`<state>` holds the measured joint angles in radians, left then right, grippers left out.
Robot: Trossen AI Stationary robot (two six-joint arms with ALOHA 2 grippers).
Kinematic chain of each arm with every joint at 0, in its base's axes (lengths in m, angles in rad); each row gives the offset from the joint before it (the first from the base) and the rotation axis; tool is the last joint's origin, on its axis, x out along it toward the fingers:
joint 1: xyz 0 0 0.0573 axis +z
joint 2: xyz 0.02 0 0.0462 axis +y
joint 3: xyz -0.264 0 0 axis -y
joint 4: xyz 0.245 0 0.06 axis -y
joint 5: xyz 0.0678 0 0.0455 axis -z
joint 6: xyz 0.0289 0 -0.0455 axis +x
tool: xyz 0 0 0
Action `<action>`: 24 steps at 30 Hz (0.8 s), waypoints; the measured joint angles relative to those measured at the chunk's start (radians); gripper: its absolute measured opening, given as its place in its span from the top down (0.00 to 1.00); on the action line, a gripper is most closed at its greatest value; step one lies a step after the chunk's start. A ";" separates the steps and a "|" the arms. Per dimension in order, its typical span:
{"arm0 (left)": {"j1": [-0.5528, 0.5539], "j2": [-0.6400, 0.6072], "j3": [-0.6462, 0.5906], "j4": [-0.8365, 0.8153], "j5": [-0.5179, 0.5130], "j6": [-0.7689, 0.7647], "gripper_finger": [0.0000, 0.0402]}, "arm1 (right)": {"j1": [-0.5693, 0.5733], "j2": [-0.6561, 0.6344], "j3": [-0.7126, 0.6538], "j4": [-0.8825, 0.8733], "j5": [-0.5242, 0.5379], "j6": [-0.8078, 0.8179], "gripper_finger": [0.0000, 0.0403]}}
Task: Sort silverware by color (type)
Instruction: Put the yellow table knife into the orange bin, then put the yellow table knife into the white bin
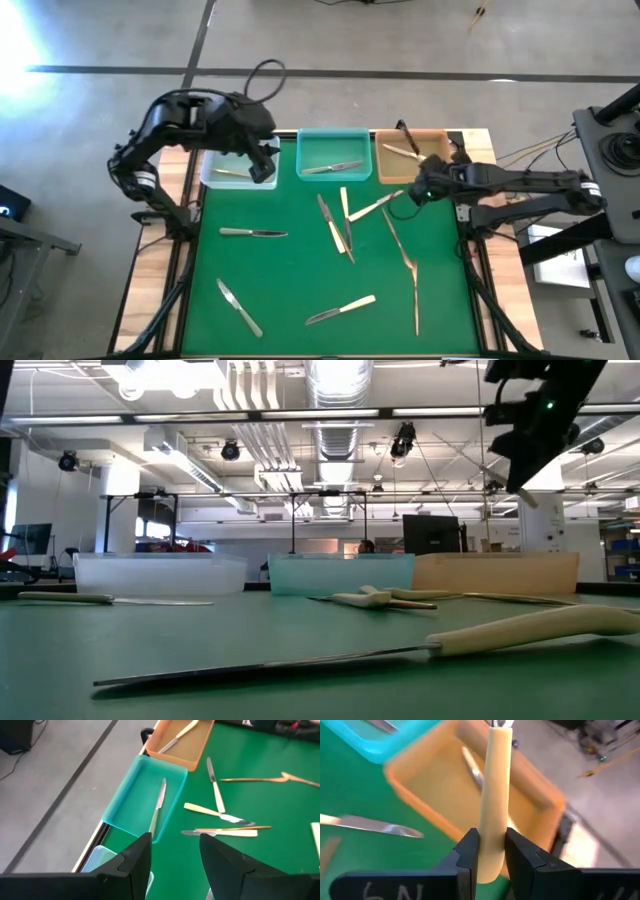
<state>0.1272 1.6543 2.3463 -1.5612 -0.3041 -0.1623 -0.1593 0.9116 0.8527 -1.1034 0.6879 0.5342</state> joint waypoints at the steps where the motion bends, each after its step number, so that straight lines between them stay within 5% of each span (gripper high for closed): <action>1: 0.000 0.009 0.000 0.000 -0.001 0.005 0.63 | -0.028 0.009 -0.001 0.010 0.003 -0.056 0.85; 9: 0.010 0.041 0.000 -0.009 -0.194 0.024 0.63 | -0.286 0.130 -0.002 0.047 0.044 -0.331 0.85; 13: 0.021 0.027 0.000 -0.009 -0.228 0.027 0.63 | -0.373 0.200 -0.002 0.049 -0.030 -0.369 0.85; 17: 0.021 0.012 0.000 -0.010 -0.249 0.024 0.63 | -0.406 0.255 -0.002 0.068 -0.051 -0.352 0.84; 24: 0.021 0.002 0.000 -0.010 -0.248 0.023 0.63 | -0.413 0.307 -0.002 0.116 0.019 -0.356 0.68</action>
<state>0.1486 1.6566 2.3463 -1.5707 -0.5526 -0.1390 -0.5728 1.2183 0.8509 -0.9878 0.7072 0.1784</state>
